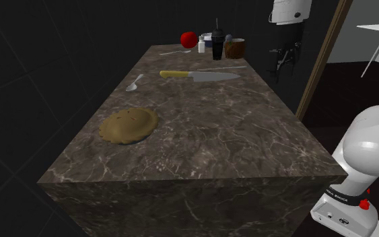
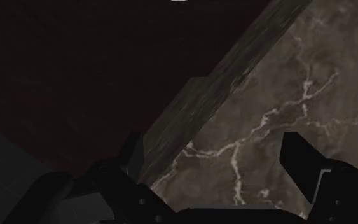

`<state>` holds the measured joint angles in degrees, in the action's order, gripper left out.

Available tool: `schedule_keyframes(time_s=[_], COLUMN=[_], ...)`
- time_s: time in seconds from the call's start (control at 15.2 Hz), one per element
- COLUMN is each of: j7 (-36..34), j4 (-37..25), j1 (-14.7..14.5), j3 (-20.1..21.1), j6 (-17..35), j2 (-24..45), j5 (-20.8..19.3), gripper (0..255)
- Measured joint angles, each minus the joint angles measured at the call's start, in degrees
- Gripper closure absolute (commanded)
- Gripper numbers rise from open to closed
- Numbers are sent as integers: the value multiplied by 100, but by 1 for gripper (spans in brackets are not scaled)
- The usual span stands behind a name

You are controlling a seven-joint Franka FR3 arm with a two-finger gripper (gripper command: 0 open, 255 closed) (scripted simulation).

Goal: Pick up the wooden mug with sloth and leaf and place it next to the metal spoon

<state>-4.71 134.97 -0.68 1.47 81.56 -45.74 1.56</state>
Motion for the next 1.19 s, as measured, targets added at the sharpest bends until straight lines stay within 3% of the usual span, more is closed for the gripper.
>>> schedule_keyframes(time_s=[0.33,1.19], j7=[-352,-1865], j4=[-409,-2844], j1=[172,767], j3=[18,-69], j6=[286,750], j2=[630,3216], j5=[55,179], gripper=[0,0])
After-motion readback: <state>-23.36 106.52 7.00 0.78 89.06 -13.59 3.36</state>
